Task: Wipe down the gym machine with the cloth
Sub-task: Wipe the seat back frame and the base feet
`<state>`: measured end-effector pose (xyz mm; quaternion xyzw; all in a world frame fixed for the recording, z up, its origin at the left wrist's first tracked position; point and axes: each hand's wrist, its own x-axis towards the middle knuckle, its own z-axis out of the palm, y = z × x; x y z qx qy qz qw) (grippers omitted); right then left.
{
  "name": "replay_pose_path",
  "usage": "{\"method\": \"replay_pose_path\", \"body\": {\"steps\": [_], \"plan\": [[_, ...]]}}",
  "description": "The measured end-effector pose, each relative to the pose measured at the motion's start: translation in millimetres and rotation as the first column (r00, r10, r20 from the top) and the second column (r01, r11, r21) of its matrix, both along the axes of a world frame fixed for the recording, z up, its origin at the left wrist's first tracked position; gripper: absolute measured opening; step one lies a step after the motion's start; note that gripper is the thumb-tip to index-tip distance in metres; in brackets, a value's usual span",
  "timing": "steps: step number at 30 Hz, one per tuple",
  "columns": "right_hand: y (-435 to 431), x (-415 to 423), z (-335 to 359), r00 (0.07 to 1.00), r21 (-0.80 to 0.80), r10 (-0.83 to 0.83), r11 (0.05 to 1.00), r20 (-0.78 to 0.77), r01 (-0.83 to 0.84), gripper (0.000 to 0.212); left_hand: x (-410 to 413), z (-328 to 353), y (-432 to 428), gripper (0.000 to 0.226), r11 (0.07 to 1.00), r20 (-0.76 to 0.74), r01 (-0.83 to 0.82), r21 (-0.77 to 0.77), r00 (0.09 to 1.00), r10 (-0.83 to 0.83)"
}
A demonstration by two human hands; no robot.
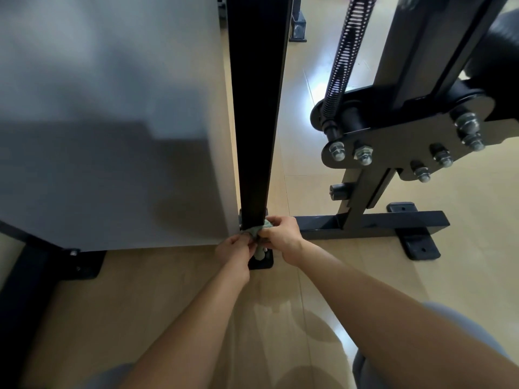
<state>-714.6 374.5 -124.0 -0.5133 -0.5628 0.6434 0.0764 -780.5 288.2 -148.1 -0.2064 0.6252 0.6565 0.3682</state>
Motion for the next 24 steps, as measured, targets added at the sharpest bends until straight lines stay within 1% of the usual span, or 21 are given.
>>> {"method": "replay_pose_path", "body": {"steps": [2,3,5,7,9,12,15,18,19,21,23,24], "plan": [[2,4,10,1.000,0.016,0.003,1.000,-0.030,-0.002,0.046,1,9,-1,0.005,0.999,0.010,-0.004,0.037,1.000,0.003],[3,7,15,0.999,0.021,0.007,1.000,-0.054,-0.006,0.044,0,13,-3,0.008,0.999,0.004,0.004,0.050,1.000,-0.004],[5,13,29,0.993,0.030,0.017,0.999,-0.114,-0.014,0.040,0,22,-6,0.012,0.997,-0.027,0.028,0.068,0.999,-0.026],[6,18,44,0.985,0.040,0.016,0.999,-0.173,-0.009,0.032,3,32,-7,0.010,0.995,-0.059,0.048,0.090,0.997,-0.043],[5,23,58,0.973,0.033,-0.005,0.999,-0.233,0.013,0.023,8,47,-6,0.005,0.992,-0.091,0.033,0.119,0.996,-0.022],[2,30,83,0.952,0.052,-0.010,0.998,-0.307,0.027,0.016,21,74,1,0.008,0.985,-0.151,-0.002,0.172,0.988,0.028],[0,36,106,0.932,0.040,-0.054,0.997,-0.358,0.072,0.014,32,103,2,0.003,0.977,-0.209,0.004,0.214,0.977,0.042],[-7,47,127,0.913,0.029,-0.114,0.990,-0.391,0.136,0.017,40,127,1,0.004,0.974,-0.277,0.014,0.226,0.960,0.050],[-12,53,135,0.903,0.033,-0.140,0.985,-0.406,0.167,0.016,44,135,1,0.005,0.977,-0.327,0.031,0.213,0.944,0.041],[-21,67,150,0.875,0.054,-0.206,0.965,-0.438,0.255,0.015,56,150,1,0.009,0.976,-0.464,0.099,0.194,0.886,0.002],[-25,82,163,0.840,0.109,-0.284,0.922,-0.463,0.372,0.021,68,162,3,0.014,0.956,-0.581,0.194,0.222,0.813,-0.030],[-25,89,167,0.817,0.135,-0.340,0.885,-0.465,0.446,0.026,74,167,4,0.014,0.938,-0.630,0.247,0.243,0.776,-0.041]]}}
